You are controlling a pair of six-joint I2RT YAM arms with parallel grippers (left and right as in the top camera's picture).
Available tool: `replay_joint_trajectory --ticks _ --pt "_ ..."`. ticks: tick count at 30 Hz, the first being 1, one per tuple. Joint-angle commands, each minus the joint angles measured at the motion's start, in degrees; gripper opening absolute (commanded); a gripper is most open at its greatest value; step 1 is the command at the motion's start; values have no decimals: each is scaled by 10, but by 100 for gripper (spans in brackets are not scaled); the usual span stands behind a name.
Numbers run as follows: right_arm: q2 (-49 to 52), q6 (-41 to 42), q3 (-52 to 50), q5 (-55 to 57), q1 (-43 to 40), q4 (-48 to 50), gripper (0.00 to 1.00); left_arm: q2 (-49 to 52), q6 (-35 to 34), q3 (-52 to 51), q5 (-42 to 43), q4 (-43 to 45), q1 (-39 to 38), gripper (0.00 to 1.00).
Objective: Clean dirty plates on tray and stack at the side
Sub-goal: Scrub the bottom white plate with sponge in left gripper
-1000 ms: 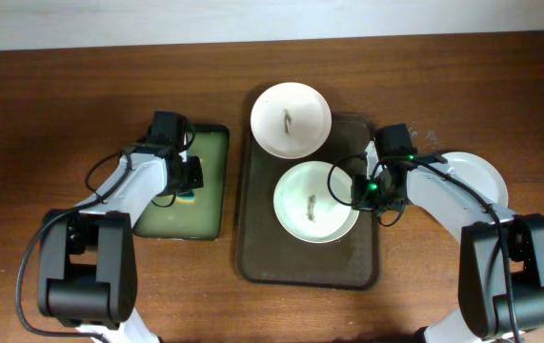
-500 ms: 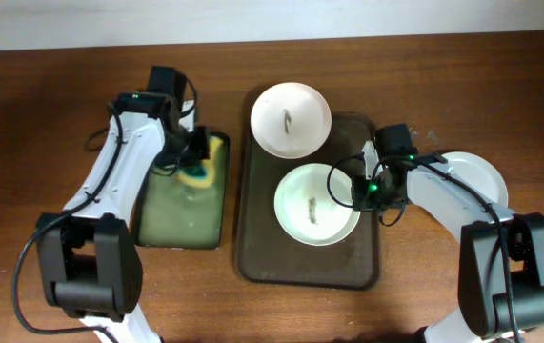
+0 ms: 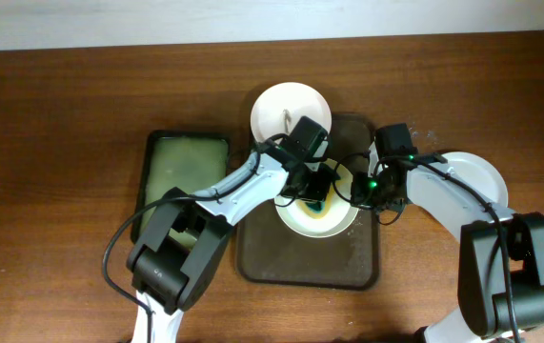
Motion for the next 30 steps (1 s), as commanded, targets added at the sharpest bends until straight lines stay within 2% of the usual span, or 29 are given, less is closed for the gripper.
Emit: replay_joint_trajectory --ticks 1,4,9,11,14,17,18,19,25,26,28,30 --pt "7 7 2 3 2 1 4 42 -17 -6 30 6 -33 0" --pt "7 7 2 3 2 1 4 43 -14 2 -13 -13 -27 0" --pt "7 7 2 3 2 1 4 43 -32 81 -221 -168 44 0" --pt "7 7 2 3 2 1 4 43 -32 99 -283 -196 63 0" --pt "7 7 2 3 2 1 4 47 -30 99 -252 -186 65 0" --pt "7 7 2 3 2 1 4 59 -28 99 -107 -160 40 0" --pt "7 7 2 3 2 1 4 66 -7 99 -19 -150 18 0" --pt "7 7 2 3 2 2 4 71 1 99 30 -148 1 0" --pt "7 52 2 -6 2 28 4 72 9 100 197 -141 -25 0" --pt "7 52 2 -6 2 27 4 72 9 100 202 -139 -25 0" --pt "7 52 2 -6 2 26 4 72 9 100 159 -137 -24 0" --pt "7 52 2 -6 2 24 4 72 9 100 51 -145 -21 0"
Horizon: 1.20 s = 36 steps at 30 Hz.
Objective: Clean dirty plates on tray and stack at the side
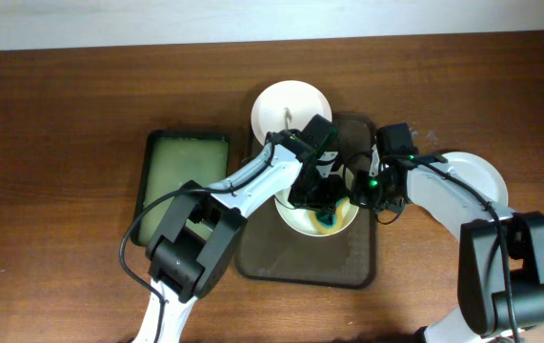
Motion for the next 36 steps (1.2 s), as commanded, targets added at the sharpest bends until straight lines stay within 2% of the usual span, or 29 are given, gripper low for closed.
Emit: replay_joint_trajectory --ticks 1,4,9,11,15,17,19,22,28,31,33,36 --pt "4 11 3 -2 3 16 4 12 12 2 -118 -10 -6 0" --pt "4 11 3 -2 3 14 4 12 10 3 -337 -31 8 0" --pt "4 11 3 -2 3 10 4 12 -14 45 -533 -114 29 0" --pt "4 11 3 -2 3 6 4 12 -14 60 -569 -135 28 0" --pt "4 4 3 -1 3 -2 4 12 -14 80 -544 -175 28 0" --pt "4 4 3 1 3 -3 4 8 -14 136 -486 -238 30 0" --pt "4 -16 3 1 3 -4 4 0 -14 182 -484 -291 37 0" --pt "4 -62 3 1 3 -10 4 -52 12 249 -487 -392 81 0" --pt "4 -132 3 -2 3 -24 4 -143 12 220 -482 -485 247 0" --pt "4 -131 3 -2 3 -25 4 -144 35 134 -429 -412 293 0" --pt "4 -131 3 -2 3 -32 4 -144 87 19 -356 -289 326 0" --pt "4 -131 3 -2 3 -35 4 -144 102 -80 -280 -168 363 0"
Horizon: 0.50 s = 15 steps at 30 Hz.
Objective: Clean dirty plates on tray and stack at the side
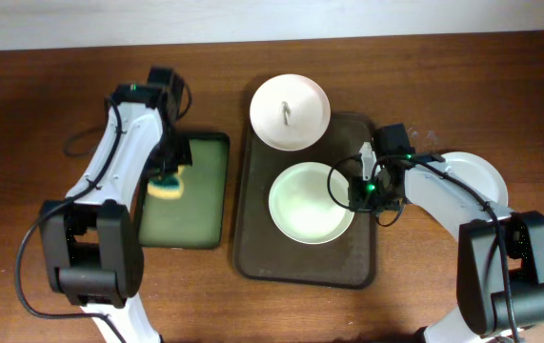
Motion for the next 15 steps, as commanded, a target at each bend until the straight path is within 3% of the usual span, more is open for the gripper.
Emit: replay_joint_trajectory --ticks 1,6,11,15 --pt "3 -10 -3 20 -3 -5 4 -4 38 -76 104 84 36 0" --pt "-20 -10 17 17 -2 -38 4 -7 39 -86 106 93 35 0" --pt "-164 19 37 220 67 -96 4 -7 38 -86 106 92 35 0" --pt "-269 38 37 410 169 -106 4 -7 38 -86 106 92 35 0"
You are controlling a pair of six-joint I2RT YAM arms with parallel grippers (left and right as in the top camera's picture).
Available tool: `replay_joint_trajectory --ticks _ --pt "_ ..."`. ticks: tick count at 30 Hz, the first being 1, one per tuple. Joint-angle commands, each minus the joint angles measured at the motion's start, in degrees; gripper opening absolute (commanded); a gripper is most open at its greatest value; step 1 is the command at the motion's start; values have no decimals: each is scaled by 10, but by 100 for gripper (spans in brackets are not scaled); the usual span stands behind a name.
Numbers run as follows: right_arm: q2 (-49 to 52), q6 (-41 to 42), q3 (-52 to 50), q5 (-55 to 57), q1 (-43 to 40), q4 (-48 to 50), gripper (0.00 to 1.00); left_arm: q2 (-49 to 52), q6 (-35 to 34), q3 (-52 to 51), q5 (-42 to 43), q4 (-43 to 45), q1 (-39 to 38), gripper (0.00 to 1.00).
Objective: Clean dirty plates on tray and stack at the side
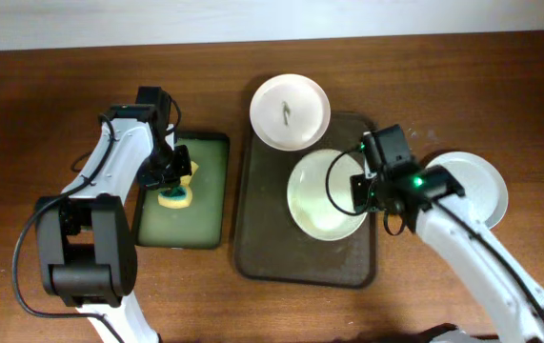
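A brown tray (252,238) lies mid-table. Over its right half is a pale green-white plate (321,198), and my right gripper (357,191) is shut on its right rim. A dirty white plate (291,112) with a dark smear rests on the tray's far edge. One clean white plate (476,181) sits on the table at the right, partly under the right arm. My left gripper (172,183) is over the green basin (205,191), shut on the yellow-and-teal sponge (175,197).
Bare wooden table (43,114) surrounds the basin and tray. A pale wall edge runs along the far side. The right arm crosses the near right corner of the table.
The plate in my right gripper has shifted to the right on the tray, and the right arm has swung outward. My left gripper with the sponge has moved slightly nearer over the basin.
My left gripper first held the sponge on the middle plate while the right gripper held that plate's rim. It was still on the plate a second later. Then the sponge was over the green basin and the plate looked clean. Now the plate has shifted right.
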Motion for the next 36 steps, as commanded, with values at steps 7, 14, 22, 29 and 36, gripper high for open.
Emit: replay_joint_trajectory --ticks 7,14,22,29,36 --pt "-62 -15 8 351 205 -5 4 -8 10 -1 8 0 0 0" --pt "-62 -52 8 500 335 -4 4 -8 10 -1 4 0 0 0" --pt "-62 -62 8 536 372 -4 4 -8 10 -1 4 -2 1 0" --pt "-62 -62 8 536 371 -4 4 -8 10 -1 4 0 1 0" --pt "-62 -62 8 536 371 -4 4 -8 10 -1 4 -2 0 0"
